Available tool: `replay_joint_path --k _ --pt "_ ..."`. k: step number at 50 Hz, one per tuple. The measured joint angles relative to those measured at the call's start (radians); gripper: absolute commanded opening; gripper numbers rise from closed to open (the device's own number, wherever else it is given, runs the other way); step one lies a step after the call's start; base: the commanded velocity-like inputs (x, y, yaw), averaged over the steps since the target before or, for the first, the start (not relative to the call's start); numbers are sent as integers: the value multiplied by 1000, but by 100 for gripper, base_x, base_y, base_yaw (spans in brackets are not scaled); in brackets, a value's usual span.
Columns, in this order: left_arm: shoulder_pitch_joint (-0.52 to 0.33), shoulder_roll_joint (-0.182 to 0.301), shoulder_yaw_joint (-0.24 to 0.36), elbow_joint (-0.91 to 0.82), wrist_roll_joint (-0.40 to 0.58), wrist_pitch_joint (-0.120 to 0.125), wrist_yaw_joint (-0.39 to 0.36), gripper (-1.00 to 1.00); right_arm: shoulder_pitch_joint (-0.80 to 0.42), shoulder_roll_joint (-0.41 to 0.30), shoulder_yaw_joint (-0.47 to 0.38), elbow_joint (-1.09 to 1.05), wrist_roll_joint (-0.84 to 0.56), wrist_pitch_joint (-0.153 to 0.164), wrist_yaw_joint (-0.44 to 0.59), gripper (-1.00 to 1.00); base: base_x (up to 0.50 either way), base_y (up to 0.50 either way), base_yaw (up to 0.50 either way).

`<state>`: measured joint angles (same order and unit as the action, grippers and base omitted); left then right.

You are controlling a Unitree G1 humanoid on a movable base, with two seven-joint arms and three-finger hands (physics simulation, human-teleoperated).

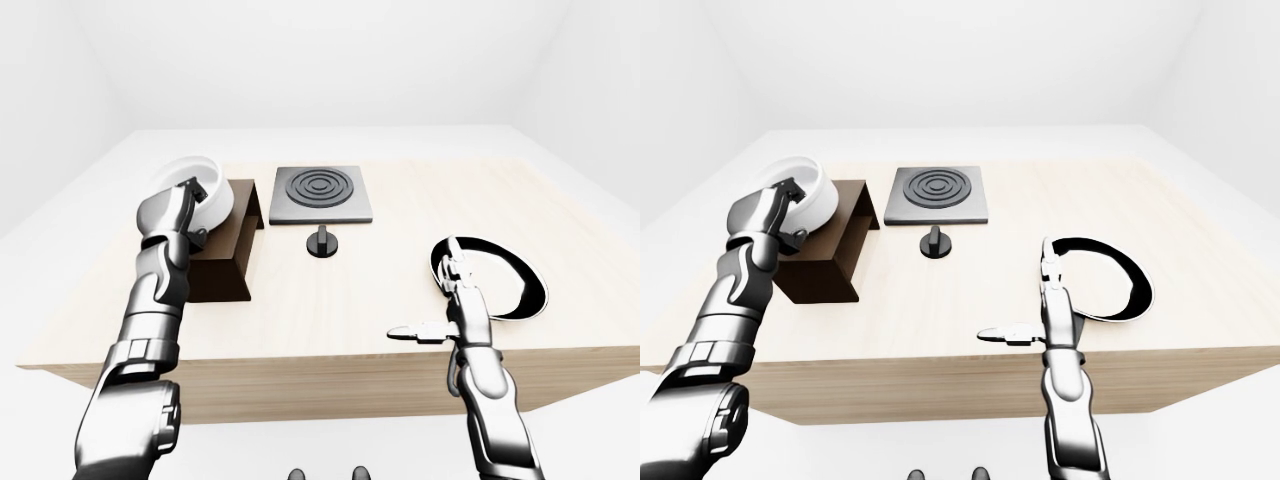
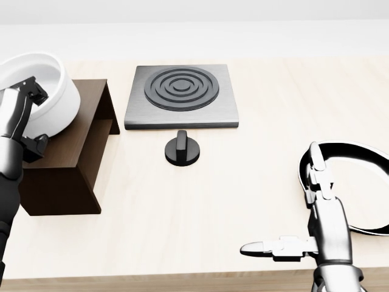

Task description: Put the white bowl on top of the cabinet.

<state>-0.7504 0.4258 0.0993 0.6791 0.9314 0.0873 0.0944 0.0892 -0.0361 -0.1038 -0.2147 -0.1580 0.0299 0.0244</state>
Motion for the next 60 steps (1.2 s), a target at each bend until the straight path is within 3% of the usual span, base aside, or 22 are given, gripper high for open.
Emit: replay_joint_path --k 21,40,52,60 --pt "-19 1 4 1 25 0 68 100 -2 -1 2 4 -2 0 -1 100 0 0 0" --pt "27 -3 18 -85 10 0 36 100 -8 -1 9 27 -9 -13 -9 100 0 0 0" --pt "229 -64 55 -552 -7 0 -193 100 -45 -8 9 75 -21 -18 -31 100 0 0 0" --pt "360 -135 71 -876 -57 0 -349 100 -84 -15 6 45 -37 30 -45 100 0 0 0"
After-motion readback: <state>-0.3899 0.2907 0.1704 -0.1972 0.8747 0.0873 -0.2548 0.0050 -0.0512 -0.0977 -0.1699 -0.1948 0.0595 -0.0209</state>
